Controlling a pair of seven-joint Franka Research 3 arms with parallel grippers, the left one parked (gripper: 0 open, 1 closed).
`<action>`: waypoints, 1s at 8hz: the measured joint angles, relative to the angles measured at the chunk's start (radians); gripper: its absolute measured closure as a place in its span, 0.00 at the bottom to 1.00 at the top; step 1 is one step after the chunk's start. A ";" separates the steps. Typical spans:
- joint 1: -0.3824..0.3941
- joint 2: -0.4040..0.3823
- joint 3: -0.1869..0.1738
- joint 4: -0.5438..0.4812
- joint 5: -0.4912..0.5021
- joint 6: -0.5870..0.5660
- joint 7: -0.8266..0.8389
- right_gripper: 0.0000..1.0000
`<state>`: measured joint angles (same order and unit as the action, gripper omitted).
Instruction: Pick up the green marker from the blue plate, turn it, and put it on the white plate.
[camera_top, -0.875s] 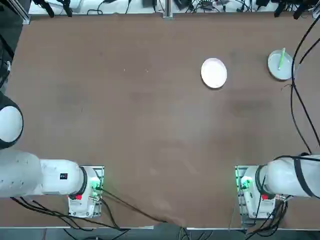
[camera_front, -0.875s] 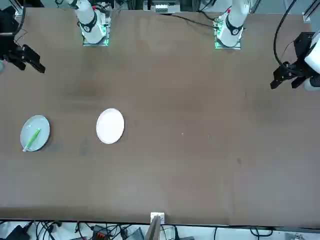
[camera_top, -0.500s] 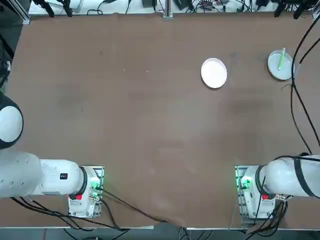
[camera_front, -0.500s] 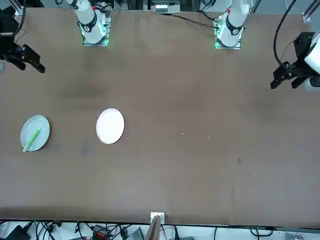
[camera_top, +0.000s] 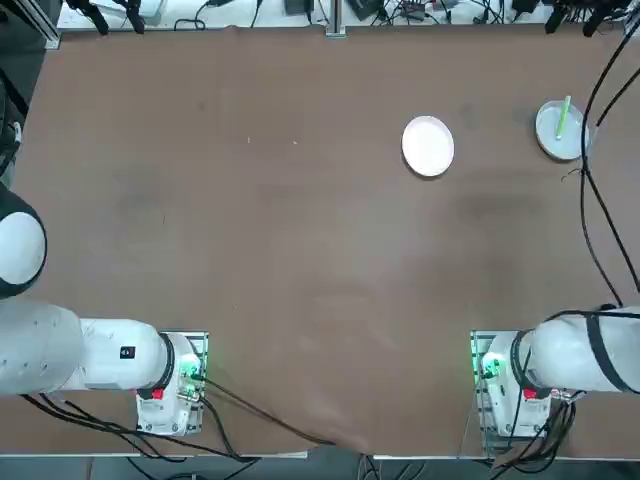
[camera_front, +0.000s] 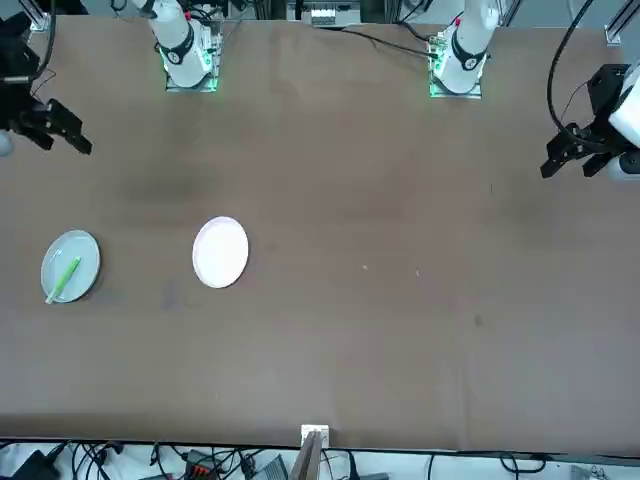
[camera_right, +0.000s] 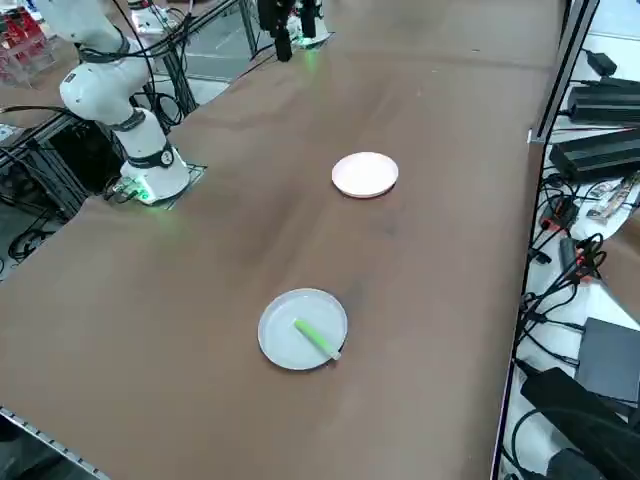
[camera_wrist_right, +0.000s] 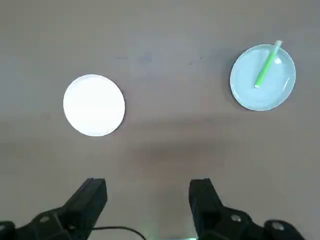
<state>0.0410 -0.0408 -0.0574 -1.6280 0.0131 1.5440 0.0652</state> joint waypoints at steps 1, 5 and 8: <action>-0.016 0.022 -0.010 0.002 0.000 0.024 -0.014 0.00; -0.165 0.218 -0.024 -0.001 0.000 0.205 -0.074 0.00; -0.262 0.393 -0.025 -0.002 0.000 0.422 -0.173 0.00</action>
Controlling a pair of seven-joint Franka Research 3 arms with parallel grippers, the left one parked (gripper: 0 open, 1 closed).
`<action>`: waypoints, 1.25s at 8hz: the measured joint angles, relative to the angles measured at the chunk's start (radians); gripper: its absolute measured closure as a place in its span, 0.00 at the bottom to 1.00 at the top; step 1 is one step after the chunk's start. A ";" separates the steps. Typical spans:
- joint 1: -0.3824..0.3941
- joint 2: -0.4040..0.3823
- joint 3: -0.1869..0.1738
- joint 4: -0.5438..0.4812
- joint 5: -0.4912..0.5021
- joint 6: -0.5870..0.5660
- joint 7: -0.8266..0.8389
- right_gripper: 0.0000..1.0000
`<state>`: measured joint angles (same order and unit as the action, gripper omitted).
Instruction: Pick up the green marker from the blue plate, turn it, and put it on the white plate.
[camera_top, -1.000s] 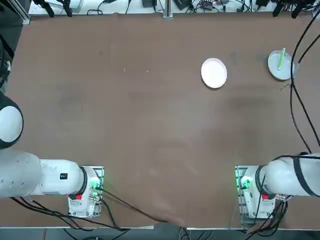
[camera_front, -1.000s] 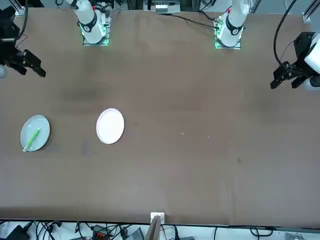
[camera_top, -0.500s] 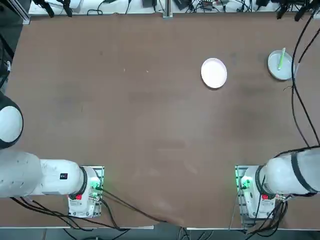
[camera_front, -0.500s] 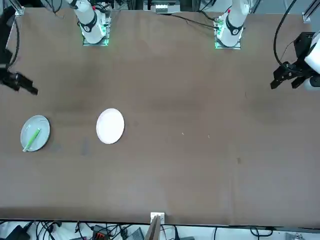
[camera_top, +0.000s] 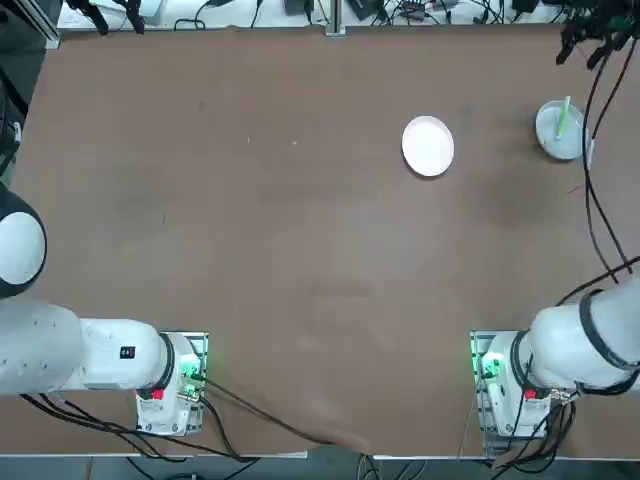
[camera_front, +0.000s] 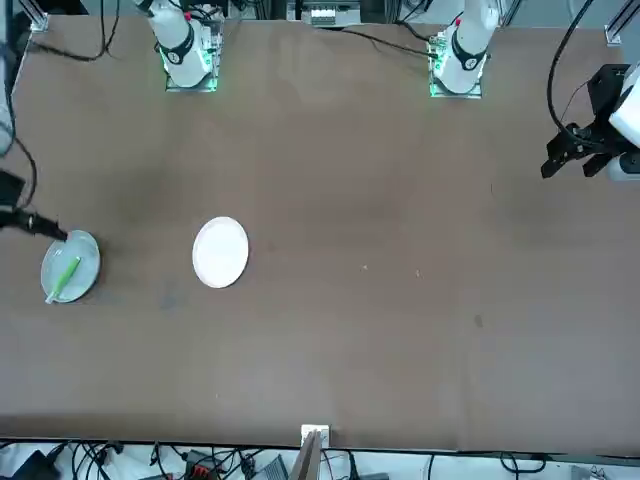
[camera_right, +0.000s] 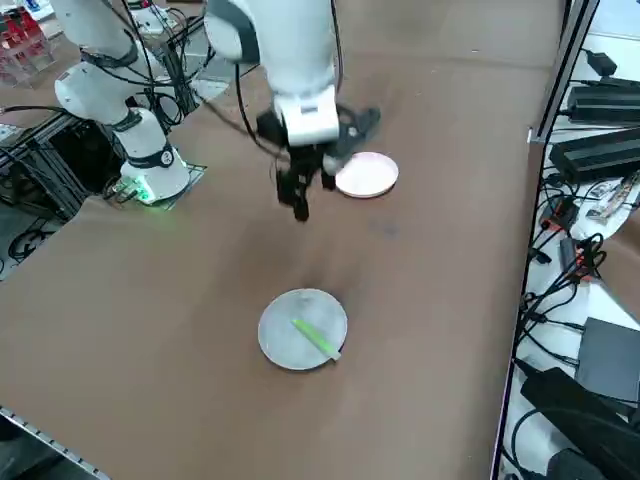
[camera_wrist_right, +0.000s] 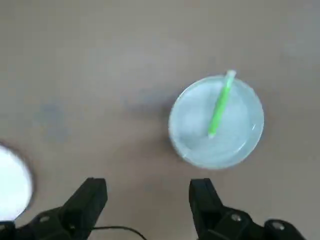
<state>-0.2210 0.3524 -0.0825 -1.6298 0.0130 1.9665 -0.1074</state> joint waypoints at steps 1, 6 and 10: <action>-0.027 0.050 0.000 0.001 -0.001 0.086 -0.010 0.00; -0.102 0.266 0.000 0.003 -0.001 0.367 -0.043 0.04; -0.134 0.344 -0.001 0.005 -0.001 0.443 -0.058 0.13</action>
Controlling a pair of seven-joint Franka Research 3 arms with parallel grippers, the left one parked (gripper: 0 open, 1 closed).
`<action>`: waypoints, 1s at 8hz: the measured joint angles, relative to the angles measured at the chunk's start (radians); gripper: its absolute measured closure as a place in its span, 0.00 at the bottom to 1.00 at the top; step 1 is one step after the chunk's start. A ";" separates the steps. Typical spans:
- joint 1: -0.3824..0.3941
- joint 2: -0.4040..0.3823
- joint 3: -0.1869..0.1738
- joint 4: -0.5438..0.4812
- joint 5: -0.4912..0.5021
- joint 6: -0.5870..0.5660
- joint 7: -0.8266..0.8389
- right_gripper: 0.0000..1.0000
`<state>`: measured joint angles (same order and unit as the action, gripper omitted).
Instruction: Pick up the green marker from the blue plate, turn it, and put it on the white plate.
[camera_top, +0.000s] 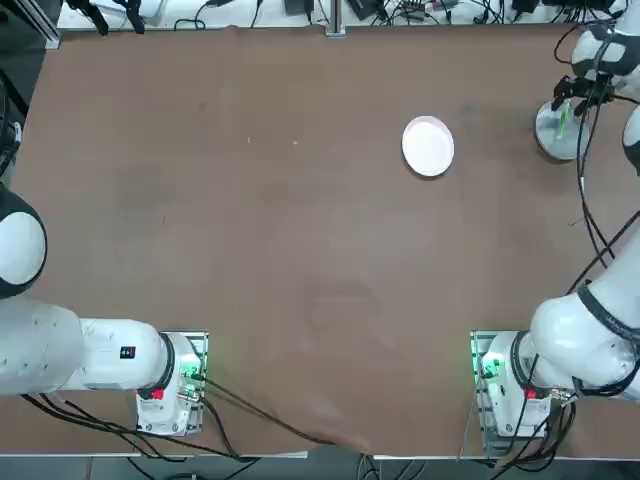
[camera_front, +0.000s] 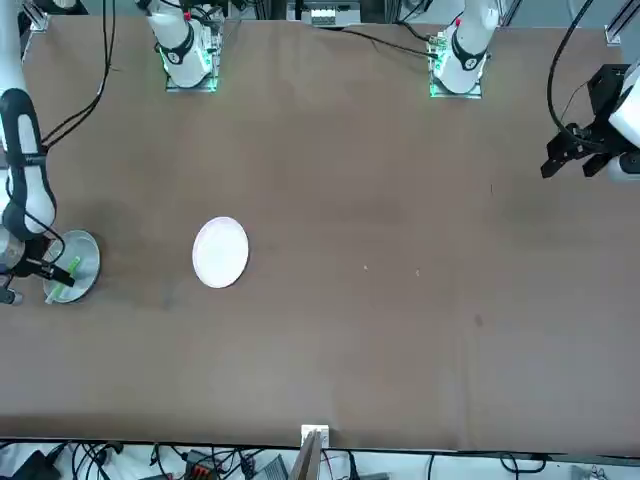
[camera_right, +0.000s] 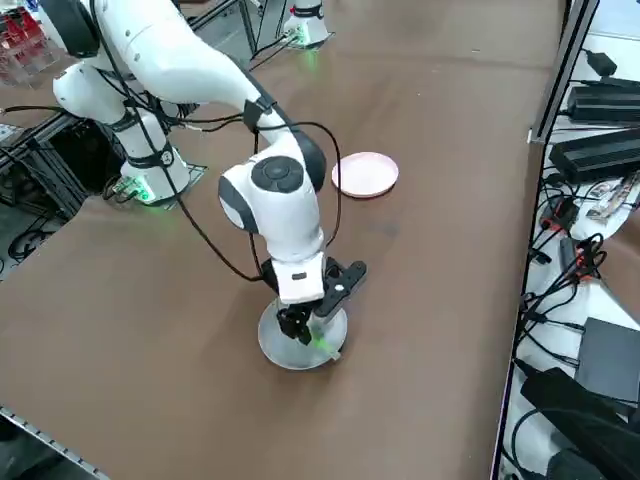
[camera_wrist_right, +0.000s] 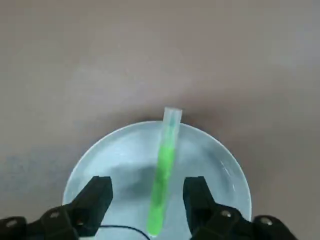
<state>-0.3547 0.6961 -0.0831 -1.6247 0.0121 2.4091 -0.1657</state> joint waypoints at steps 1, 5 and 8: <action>-0.003 0.013 0.000 0.000 0.000 0.022 -0.002 0.17; -0.004 0.055 0.000 0.002 -0.001 0.084 -0.004 0.36; -0.010 0.054 0.000 0.013 -0.001 0.079 -0.021 0.78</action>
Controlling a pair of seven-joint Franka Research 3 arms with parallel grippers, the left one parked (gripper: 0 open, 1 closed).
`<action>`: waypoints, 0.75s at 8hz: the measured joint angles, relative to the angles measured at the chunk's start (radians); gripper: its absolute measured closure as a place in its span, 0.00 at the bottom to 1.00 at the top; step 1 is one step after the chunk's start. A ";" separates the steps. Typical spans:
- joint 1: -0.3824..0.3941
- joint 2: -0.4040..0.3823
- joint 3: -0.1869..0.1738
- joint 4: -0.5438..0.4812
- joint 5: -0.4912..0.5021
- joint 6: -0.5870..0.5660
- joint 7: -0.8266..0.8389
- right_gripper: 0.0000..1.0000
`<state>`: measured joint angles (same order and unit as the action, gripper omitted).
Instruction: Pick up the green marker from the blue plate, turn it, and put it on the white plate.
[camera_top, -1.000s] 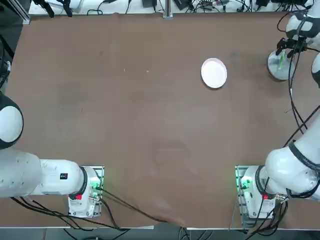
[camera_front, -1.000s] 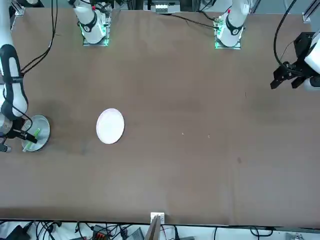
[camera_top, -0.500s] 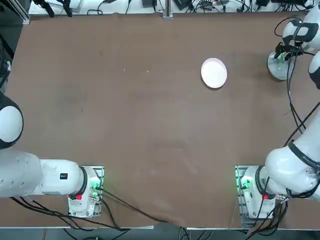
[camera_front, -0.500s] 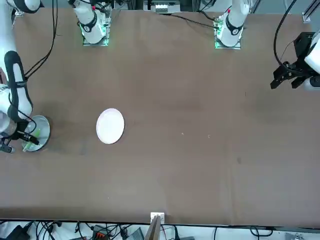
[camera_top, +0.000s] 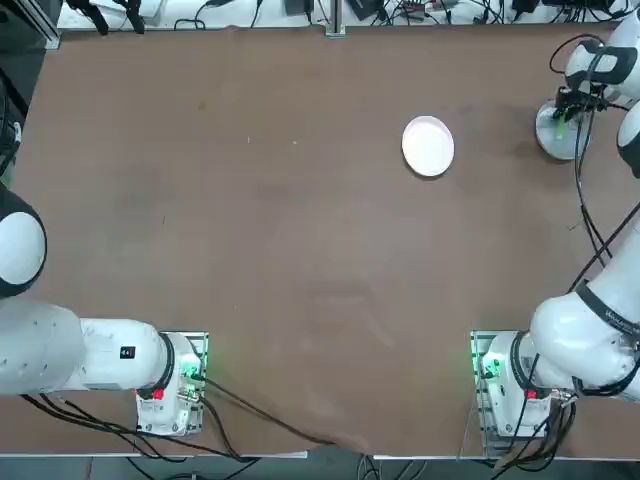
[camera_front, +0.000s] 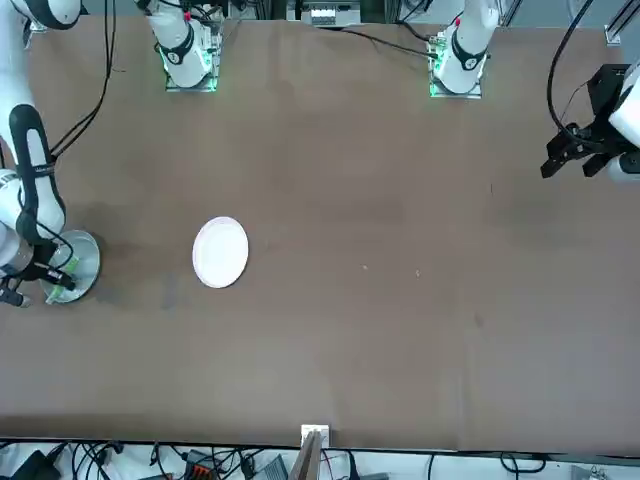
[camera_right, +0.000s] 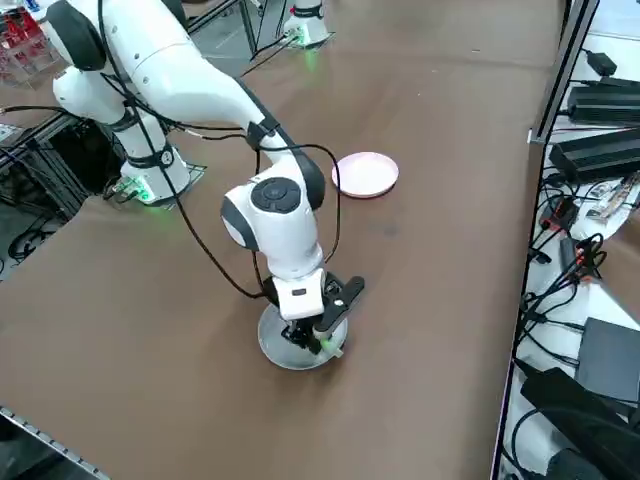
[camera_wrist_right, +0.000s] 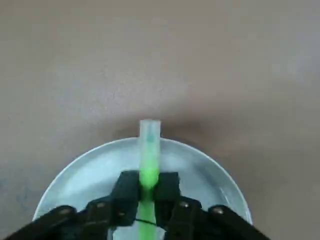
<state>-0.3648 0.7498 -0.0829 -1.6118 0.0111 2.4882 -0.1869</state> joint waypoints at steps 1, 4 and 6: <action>0.000 -0.002 0.000 0.003 0.000 -0.014 -0.003 0.82; 0.006 -0.082 0.010 0.034 0.001 -0.168 0.008 0.83; 0.056 -0.203 0.027 0.040 0.008 -0.335 0.143 0.83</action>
<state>-0.3089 0.5465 -0.0562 -1.5716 0.0188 2.1537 -0.0437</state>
